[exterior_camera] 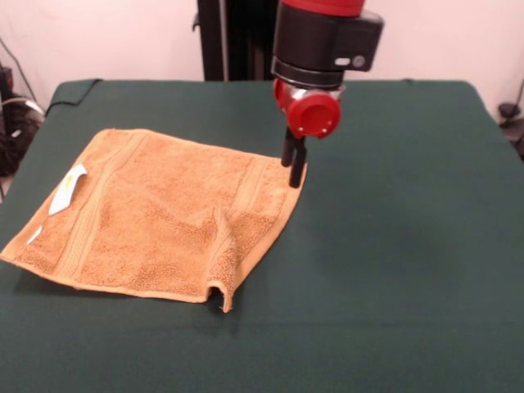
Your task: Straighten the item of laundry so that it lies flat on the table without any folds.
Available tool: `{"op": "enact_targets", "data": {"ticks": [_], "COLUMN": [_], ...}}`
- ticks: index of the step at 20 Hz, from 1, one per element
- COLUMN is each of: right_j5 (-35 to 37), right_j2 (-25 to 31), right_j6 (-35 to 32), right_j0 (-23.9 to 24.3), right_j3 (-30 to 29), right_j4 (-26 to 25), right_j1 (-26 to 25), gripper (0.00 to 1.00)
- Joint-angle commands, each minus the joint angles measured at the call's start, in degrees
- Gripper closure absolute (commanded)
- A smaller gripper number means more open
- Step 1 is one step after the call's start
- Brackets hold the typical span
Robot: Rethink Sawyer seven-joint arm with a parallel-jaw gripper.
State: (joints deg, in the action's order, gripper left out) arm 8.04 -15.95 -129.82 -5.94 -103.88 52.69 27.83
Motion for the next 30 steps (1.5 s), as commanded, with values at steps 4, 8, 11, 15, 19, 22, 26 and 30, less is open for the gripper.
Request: {"op": "enact_targets", "data": {"ticks": [4, 8, 11, 15, 19, 22, 26, 30], "right_j5": [-3.85, -5.72, -6.62, -8.21, -11.2, -12.59, -13.85, -15.4], "right_j2": [11.5, 14.06, 14.93, 16.07, 17.81, 18.44, 19.15, 20.01], "right_j6": [-7.48, -8.64, -9.7, -10.57, -11.68, -12.14, -12.93, -13.13], "right_j0": [3.27, 5.64, 6.22, 7.55, 8.87, 9.77, 10.3, 11.43], "right_j3": [-10.01, -11.71, -12.02, -11.77, -11.06, -10.26, -9.65, -9.54], "right_j4": [-6.48, -9.24, -10.52, -12.38, -14.22, -15.53, -16.38, -17.78], "right_j1": [0.6, 1.42, 1.21, 0.36, -1.35, -2.64, -3.81, -4.66], "gripper": [0.0, 0.0, 0.0, 0.0, 0.0, 0.0, 0.0, 0.0]}}
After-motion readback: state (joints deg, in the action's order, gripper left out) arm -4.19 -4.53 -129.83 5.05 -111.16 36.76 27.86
